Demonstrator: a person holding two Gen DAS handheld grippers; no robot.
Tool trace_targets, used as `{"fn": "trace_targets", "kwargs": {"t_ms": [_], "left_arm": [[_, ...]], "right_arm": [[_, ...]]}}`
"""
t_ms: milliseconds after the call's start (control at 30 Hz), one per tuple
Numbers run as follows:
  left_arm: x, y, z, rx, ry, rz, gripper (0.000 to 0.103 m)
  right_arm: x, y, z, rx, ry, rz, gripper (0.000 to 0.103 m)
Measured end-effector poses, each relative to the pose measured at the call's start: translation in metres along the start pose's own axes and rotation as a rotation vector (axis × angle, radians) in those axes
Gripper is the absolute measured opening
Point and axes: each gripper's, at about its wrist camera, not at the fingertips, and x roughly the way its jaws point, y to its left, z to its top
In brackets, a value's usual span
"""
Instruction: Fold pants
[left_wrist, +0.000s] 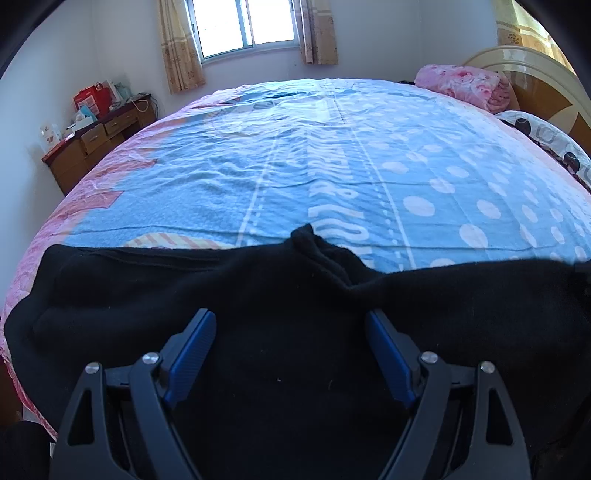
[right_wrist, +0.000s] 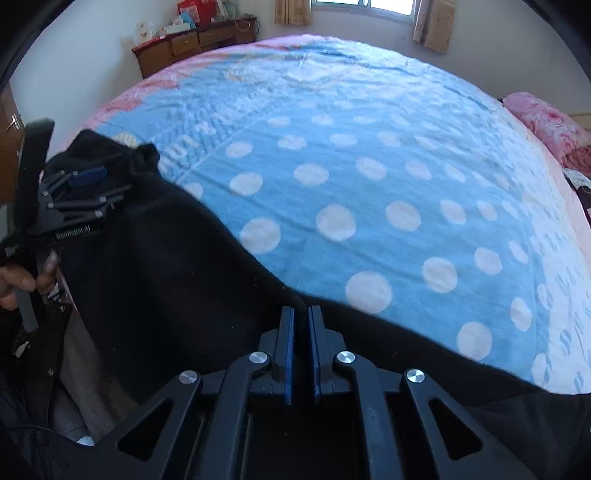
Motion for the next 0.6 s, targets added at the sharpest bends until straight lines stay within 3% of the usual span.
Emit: {"fn": "trace_targets", "kwargs": {"t_ms": [67,200,300,367,500,600], "left_arm": [[0.0,-0.001,0.0,-0.002,0.0,0.007,0.085],[0.001,-0.002,-0.001,0.003,-0.005,0.017,0.086],[0.001,0.001,0.0,-0.009,0.002,0.007,0.086],[-0.001,0.002,0.002,-0.02,0.011,0.007,0.086],[-0.017,-0.009,0.008,0.006,-0.024,0.002,0.086],[-0.032,-0.032,0.015,0.074,-0.07,-0.046,0.086]], "right_arm": [[-0.009,-0.012,0.007,0.047,-0.072,-0.014,0.007],[-0.018,-0.035,0.014,0.174,-0.214,0.088,0.008],[-0.01,-0.052,0.012,0.262,-0.196,0.209,0.009],[-0.02,-0.073,0.002,0.367,-0.231,0.247,0.009],[-0.069,-0.118,-0.039,0.529,-0.38,0.21,0.01],[-0.09,-0.133,-0.075,0.564,-0.36,0.038,0.01]]}}
